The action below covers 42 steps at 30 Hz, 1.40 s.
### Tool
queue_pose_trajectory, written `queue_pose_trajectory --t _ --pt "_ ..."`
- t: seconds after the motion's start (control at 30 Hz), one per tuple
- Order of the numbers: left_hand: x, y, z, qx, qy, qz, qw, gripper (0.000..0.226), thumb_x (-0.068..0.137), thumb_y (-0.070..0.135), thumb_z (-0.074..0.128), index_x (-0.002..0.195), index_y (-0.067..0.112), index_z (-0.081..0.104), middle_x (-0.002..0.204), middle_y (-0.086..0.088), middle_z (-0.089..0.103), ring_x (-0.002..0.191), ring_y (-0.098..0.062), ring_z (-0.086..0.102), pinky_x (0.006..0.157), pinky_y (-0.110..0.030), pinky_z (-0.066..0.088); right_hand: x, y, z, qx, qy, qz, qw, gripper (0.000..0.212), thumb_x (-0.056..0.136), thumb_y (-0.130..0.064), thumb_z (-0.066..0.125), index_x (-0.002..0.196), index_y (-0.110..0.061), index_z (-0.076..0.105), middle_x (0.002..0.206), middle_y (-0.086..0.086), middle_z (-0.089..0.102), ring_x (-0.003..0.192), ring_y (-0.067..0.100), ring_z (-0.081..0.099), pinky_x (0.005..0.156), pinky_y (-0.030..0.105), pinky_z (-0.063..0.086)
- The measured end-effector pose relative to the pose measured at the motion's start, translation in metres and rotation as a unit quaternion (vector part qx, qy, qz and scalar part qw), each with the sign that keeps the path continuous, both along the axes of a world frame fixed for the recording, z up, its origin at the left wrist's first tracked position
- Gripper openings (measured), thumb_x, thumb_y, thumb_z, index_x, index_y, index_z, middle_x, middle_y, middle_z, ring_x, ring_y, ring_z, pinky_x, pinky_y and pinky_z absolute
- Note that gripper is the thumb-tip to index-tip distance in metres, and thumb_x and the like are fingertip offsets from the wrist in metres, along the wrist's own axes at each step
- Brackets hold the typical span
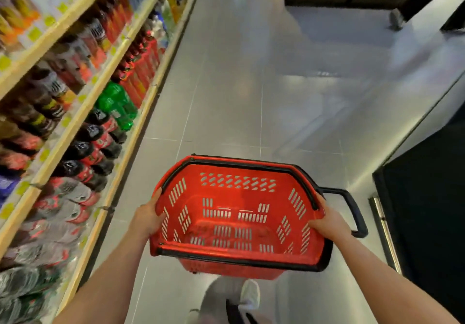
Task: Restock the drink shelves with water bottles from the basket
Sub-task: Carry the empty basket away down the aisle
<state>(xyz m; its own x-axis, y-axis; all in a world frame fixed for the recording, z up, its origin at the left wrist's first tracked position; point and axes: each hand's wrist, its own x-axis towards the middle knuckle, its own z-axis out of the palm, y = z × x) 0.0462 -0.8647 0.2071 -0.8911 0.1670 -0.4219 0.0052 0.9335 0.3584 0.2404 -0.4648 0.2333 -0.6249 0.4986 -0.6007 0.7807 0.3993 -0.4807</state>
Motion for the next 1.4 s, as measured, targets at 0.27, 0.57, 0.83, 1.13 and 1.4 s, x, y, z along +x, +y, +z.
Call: queue_pose_trajectory --t 0.27,0.57,0.83,1.13,1.4 --pt "-0.109 0.152 -0.007 0.018 0.005 -0.067 0.998 0.08 0.087 0.024 0.059 0.148 0.026 0.009 0.116 -0.023 0.063 0.103 -0.041 0.061 0.09 -0.042 0.047 -0.057 0.129 -0.02 0.014 0.019 -0.072 0.997 0.091 0.063 -0.024 0.062 0.137 -0.053 0.019 0.108 0.007 0.065 0.087 0.026 0.066 0.077 0.047 0.057" --pt "-0.262 0.334 -0.029 0.031 0.007 -0.156 0.987 0.077 0.087 0.017 0.058 0.148 0.023 0.013 0.119 -0.026 0.061 0.104 -0.044 0.059 0.091 -0.045 0.046 -0.147 0.248 -0.028 0.028 0.009 -0.161 0.986 0.087 0.073 -0.016 0.064 0.142 -0.042 0.018 0.112 0.012 0.065 0.09 0.031 0.065 0.08 0.045 0.056" --pt "-0.363 0.512 -0.052 0.003 0.024 -0.267 0.963 0.08 0.085 0.018 0.06 0.148 0.028 0.012 0.108 -0.028 0.063 0.096 -0.044 0.06 0.085 -0.045 0.048 -0.18 0.341 -0.046 0.006 -0.001 -0.292 0.956 0.091 0.074 -0.021 0.068 0.142 -0.043 0.012 0.117 0.011 0.062 0.098 0.032 0.064 0.083 0.045 0.054" --pt "-0.418 0.732 -0.066 -0.006 0.023 -0.414 0.91 0.083 0.084 0.016 0.062 0.148 0.028 0.011 0.106 -0.028 0.063 0.095 -0.044 0.06 0.082 -0.043 0.047 -0.182 0.429 -0.07 -0.015 -0.015 -0.451 0.892 0.089 0.071 -0.009 0.065 0.143 -0.037 0.021 0.12 0.01 0.062 0.105 0.033 0.06 0.08 0.036 0.048" --pt "-0.47 0.902 -0.073 -0.008 0.031 -0.528 0.848 0.084 0.083 0.015 0.065 0.148 0.022 0.012 0.107 -0.031 0.061 0.095 -0.046 0.06 0.08 -0.043 0.046 -0.22 0.492 -0.092 -0.055 0.021 -0.567 0.822 0.085 0.067 -0.022 0.073 0.131 -0.05 0.026 0.106 -0.003 0.065 0.091 0.022 0.063 0.082 0.043 0.053"
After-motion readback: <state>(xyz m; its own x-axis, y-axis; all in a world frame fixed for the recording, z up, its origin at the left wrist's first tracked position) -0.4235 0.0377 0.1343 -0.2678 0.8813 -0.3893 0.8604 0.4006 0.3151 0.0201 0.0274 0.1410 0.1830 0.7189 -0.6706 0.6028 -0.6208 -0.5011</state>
